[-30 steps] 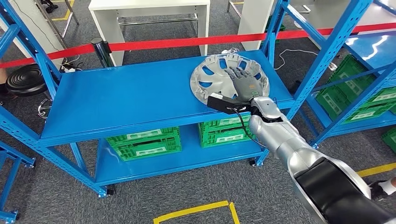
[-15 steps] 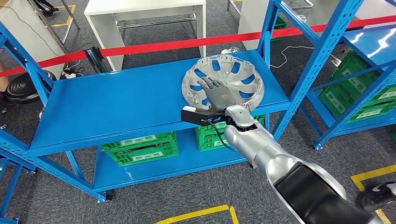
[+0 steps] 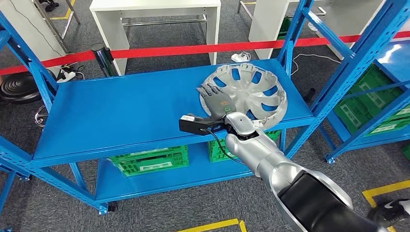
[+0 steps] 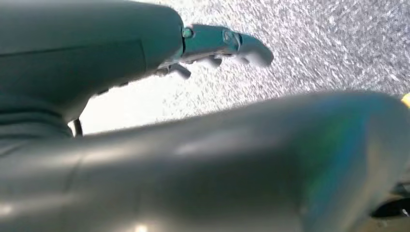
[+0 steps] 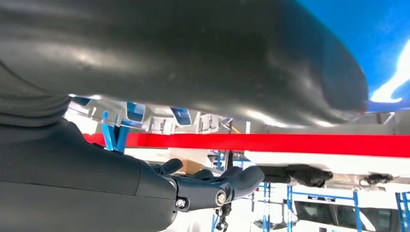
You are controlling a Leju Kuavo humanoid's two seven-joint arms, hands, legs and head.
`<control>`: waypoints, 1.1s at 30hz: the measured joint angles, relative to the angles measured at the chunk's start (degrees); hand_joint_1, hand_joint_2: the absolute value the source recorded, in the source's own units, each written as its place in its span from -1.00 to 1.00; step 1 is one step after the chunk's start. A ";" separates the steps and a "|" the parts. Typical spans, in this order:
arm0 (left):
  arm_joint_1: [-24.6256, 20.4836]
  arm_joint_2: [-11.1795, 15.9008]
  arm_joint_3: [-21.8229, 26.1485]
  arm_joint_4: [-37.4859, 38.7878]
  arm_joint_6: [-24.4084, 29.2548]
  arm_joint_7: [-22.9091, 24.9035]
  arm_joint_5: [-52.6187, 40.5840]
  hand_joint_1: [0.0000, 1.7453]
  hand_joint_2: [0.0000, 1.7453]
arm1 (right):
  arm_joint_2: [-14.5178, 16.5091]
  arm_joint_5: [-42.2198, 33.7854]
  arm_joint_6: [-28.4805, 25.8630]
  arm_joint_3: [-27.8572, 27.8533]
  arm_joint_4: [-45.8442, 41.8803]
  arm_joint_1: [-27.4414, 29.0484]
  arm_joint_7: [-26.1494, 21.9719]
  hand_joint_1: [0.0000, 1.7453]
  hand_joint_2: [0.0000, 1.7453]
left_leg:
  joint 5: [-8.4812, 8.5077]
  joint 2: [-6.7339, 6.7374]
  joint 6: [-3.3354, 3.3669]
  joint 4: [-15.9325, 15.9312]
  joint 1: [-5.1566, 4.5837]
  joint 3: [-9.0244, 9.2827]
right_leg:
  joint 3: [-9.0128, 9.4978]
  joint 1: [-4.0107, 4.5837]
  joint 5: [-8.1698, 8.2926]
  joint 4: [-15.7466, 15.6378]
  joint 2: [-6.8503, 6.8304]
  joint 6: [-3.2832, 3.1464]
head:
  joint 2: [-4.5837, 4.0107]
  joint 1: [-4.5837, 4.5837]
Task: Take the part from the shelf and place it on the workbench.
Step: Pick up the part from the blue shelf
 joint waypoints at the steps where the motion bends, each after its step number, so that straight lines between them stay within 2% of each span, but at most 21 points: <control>1: 0.04 -0.02 0.00 0.01 0.00 0.03 0.02 -1.00 -1.00 | -0.04 0.17 -0.07 0.05 0.10 0.19 0.26 -1.00 -1.00 | -0.29 -0.01 0.15 0.02 -0.07 0.27 | -2.54 0.04 -0.71 3.54 0.01 0.02 | 0.00 0.00; 2: 0.11 -0.03 0.00 0.03 0.00 0.08 0.04 -1.00 -1.00 | -0.10 0.38 -0.22 0.10 0.24 0.44 0.54 -1.00 -1.00 | -0.62 -0.05 0.24 0.04 -0.15 0.64 | -4.42 0.06 -0.48 5.57 0.01 -0.02 | 0.00 -0.01; 3: 0.18 -0.03 0.01 0.04 0.00 0.15 0.06 -1.00 -1.00 | -0.19 0.62 -0.47 0.16 0.37 0.64 0.83 -1.00 -1.00 | -0.95 -0.13 0.26 0.07 -0.23 1.09 | -5.32 0.08 0.86 5.57 0.01 -0.14 | 0.00 -0.01; 4: 0.24 -0.04 0.01 0.06 0.00 0.26 0.08 -1.00 -1.00 | -0.32 0.86 -0.78 0.21 0.46 0.74 1.09 -1.00 -1.00 | -1.32 -0.24 0.21 0.10 -0.31 1.63 | -5.03 0.15 3.26 3.29 0.00 -0.38 | 0.00 0.01; 5: 0.27 -0.07 0.03 0.07 0.00 0.36 0.11 -1.00 -1.00 | -0.47 1.13 -1.14 0.27 0.54 0.76 1.32 -1.00 -1.00 | -1.73 -0.34 0.10 0.12 -0.37 2.18 | -3.87 0.30 6.21 -0.66 -0.01 -0.78 | 0.00 0.01; 6: 0.28 -0.13 0.07 0.10 -0.03 0.43 0.18 -1.00 -1.00 | -0.62 1.42 -1.53 0.33 0.60 0.71 1.56 -1.00 -1.00 | -2.11 -0.40 -0.11 0.15 -0.51 2.62 | -2.48 0.56 8.34 -4.45 -0.03 -1.23 | 0.00 -0.05; 7: 0.24 -0.19 0.12 0.13 -0.11 0.42 0.26 -1.00 -1.00 | -0.73 1.79 -1.92 0.43 0.66 0.66 1.86 -1.00 -1.00 | -2.42 -0.45 -0.35 0.17 -0.60 2.91 | -1.19 0.79 9.64 -7.56 -0.03 -1.62 | 0.00 -0.09; 8: 0.17 -0.24 0.19 0.15 -0.22 0.34 0.33 -1.00 -1.00 | -0.79 2.21 -2.39 0.56 0.70 0.71 2.20 -1.00 -1.00 | -2.66 -0.45 -0.54 0.22 -0.71 3.05 | -0.36 0.91 10.12 -9.48 0.00 -1.83 | 0.00 -0.19; 11: 0.04 -0.31 0.41 0.17 -0.40 0.08 0.64 -1.00 -1.00 | -1.11 3.36 -3.75 0.96 0.74 1.46 3.26 -1.00 -1.00 | -2.85 -0.33 -0.63 -0.08 -0.78 3.40 | 0.27 0.91 9.78 -10.48 0.23 -1.64 | 0.01 -0.34; 17: 0.08 -0.50 0.84 0.19 1.19 -0.27 1.26 -1.00 -1.00 | -2.49 3.62 -5.44 1.02 0.54 4.88 4.16 -1.00 -1.00 | -2.92 -0.20 -1.00 -0.91 -0.75 4.09 | 0.55 0.99 9.38 -10.47 0.30 -2.12 | 0.00 -0.35; 23: 0.37 -0.50 1.39 0.23 0.72 -0.57 1.50 -1.00 -1.00 | -3.69 1.82 -5.41 0.74 -1.45 10.43 5.41 -1.00 -1.00 | -2.92 -0.20 -1.26 -1.05 -0.74 4.25 | 0.67 1.00 9.29 -10.46 0.31 -2.21 | 0.01 -0.34; 27: 0.77 -0.49 1.70 0.25 0.71 -0.75 1.56 -1.00 -1.00 | -4.19 0.40 -2.52 -0.49 -3.91 13.26 7.07 -1.00 1.00 | -3.01 -0.11 -1.34 -1.06 -0.75 4.51 | 0.91 0.97 9.22 -10.51 0.33 -2.21 | 0.00 -0.34; 33: 1.10 -0.49 2.18 0.32 1.10 -1.31 1.81 -1.00 -1.00 | -5.32 -0.74 -1.08 -3.65 -8.04 17.15 8.61 -1.00 1.00 | -3.43 -0.12 -1.22 -1.08 -0.74 5.52 | 2.14 1.05 8.74 -10.67 0.29 -2.06 | 0.00 -0.34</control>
